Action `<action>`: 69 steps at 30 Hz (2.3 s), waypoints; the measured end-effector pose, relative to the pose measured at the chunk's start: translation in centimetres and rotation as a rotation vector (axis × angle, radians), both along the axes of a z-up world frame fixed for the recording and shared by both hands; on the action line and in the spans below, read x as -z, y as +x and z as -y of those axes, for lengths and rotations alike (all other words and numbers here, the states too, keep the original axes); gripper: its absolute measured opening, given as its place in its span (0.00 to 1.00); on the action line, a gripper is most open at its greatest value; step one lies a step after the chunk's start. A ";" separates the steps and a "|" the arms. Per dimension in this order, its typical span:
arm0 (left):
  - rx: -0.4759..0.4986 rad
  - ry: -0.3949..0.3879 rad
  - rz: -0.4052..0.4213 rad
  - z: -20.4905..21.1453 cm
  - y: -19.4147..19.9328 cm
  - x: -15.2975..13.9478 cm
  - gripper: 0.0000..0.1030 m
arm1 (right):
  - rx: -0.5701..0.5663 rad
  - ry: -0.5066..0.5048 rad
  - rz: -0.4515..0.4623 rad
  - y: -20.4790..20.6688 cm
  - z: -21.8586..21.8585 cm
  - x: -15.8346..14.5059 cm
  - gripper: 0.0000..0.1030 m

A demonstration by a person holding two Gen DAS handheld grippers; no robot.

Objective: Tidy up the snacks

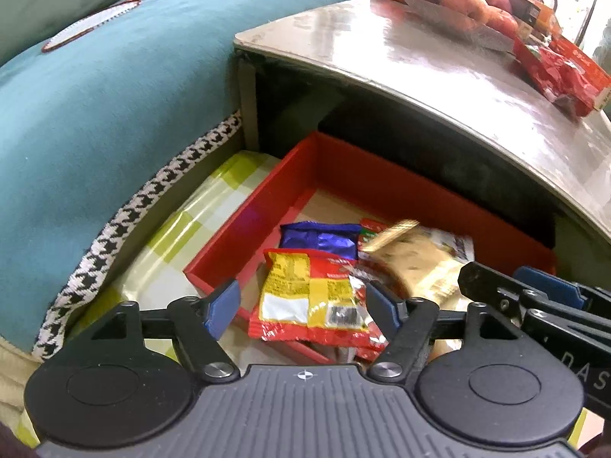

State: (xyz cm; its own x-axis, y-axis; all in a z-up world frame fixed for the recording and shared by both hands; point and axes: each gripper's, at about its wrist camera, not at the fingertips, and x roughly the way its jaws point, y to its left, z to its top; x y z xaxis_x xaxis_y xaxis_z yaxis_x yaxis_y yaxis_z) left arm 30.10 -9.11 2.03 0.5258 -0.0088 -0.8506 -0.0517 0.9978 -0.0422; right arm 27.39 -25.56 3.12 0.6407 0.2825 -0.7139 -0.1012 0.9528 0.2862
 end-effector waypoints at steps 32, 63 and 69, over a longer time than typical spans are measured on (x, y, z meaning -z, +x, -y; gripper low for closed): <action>0.411 -0.014 -0.109 7.8 -12.8 3.1 0.86 | 0.117 -0.100 -0.133 -11.7 5.8 0.2 0.59; 0.438 -0.069 -0.220 8.2 -11.8 7.5 0.62 | 0.165 -0.086 -0.308 -11.4 6.3 3.9 0.69; 0.403 -0.083 -0.231 6.3 -11.6 7.1 0.63 | 0.178 -0.035 -0.366 -10.4 5.2 5.6 0.72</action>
State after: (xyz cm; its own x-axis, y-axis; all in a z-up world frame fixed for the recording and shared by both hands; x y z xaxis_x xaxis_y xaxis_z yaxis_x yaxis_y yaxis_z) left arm 18.51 -15.45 -5.06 0.2632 -0.2464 -0.9328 0.3220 0.9338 -0.1558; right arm 16.96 -30.71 -2.50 0.3794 0.1621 -0.9109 0.1682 0.9560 0.2402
